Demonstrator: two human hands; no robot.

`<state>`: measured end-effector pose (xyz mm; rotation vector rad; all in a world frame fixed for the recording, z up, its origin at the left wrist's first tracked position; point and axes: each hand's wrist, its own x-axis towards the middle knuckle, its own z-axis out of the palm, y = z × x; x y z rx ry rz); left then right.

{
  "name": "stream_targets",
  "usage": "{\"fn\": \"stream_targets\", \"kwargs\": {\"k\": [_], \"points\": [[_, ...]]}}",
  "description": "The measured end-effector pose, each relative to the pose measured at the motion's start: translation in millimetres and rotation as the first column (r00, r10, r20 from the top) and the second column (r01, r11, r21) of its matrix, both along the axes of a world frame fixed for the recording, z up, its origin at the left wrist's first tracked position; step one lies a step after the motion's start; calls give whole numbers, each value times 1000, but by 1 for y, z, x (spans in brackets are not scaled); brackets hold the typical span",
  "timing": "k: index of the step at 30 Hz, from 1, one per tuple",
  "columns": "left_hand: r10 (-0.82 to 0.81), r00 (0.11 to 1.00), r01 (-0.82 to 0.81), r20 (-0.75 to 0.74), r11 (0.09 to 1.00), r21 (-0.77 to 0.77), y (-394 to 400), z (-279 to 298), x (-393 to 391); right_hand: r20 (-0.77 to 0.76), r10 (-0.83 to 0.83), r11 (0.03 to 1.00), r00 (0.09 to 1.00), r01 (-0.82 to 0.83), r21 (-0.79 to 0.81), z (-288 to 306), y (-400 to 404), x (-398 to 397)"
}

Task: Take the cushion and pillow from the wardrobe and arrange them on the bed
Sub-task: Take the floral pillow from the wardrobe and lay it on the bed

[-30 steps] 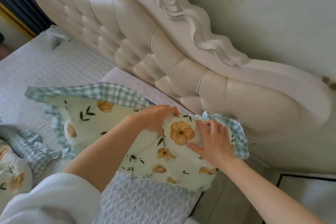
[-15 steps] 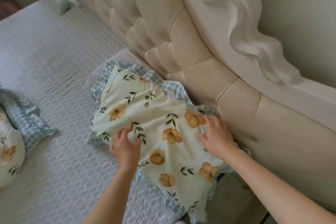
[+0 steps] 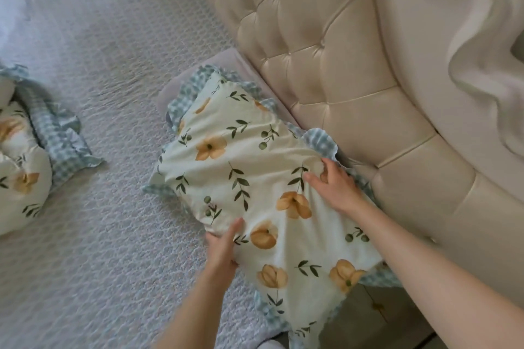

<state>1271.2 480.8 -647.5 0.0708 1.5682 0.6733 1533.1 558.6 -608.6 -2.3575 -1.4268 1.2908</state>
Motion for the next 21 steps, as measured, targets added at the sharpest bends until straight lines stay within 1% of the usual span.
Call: {"fn": "stream_targets", "kwargs": {"k": [2, 4, 7, 10, 12, 14, 15, 16, 17, 18, 19, 20, 21], "points": [[124, 991, -119, -47, 988, 95, 0, 2, 8, -47, -54, 999, 997, 53, -11, 1, 4, 1], [181, 978, -158, -103, 968, 196, 2, 8, 9, -133, -130, 992, 983, 128, -20, 4, 10, 2], [213, 967, -158, -137, 929, 334, 19, 20, 4, -230, -143, 989, 963, 147, 1, 10, 18, 0], [211, 974, -153, -81, 881, 448, 59, 31, 3, -269, -144, 981, 952, 174, 91, 14, 28, 2], [189, 980, -134, -65, 861, 491, 90, 31, 1, -287, -155, 965, 945, 207, 160, 17, 39, 6], [164, 985, -116, -61, 873, 474, 114, 26, -5, -283, -125, 952, 951, 195, 235, 16, 52, 8], [126, 989, -79, -80, 898, 434, 120, 19, -8, -247, -83, 950, 965, 152, 273, 14, 58, 7], [54, 990, -2, -130, 931, 365, 124, 12, -11, -187, -28, 952, 982, 83, 293, 10, 63, 4], [-63, 978, 115, -200, 959, 260, 123, 5, -12, -113, 39, 959, 993, -5, 282, 6, 67, 0], [-189, 950, 229, -249, 963, 140, 120, -1, -13, -36, 112, 965, 993, -100, 242, 1, 69, -6], [-275, 927, 299, -254, 952, 60, 114, -4, -11, 41, 182, 965, 982, -187, 186, -5, 69, -11], [-297, 927, 314, -229, 948, 42, 105, -5, -7, 109, 237, 959, 965, -250, 136, -10, 69, -14], [-287, 938, 303, -196, 951, 59, 96, -6, -3, 159, 267, 953, 951, -285, 107, -15, 68, -16]]}}
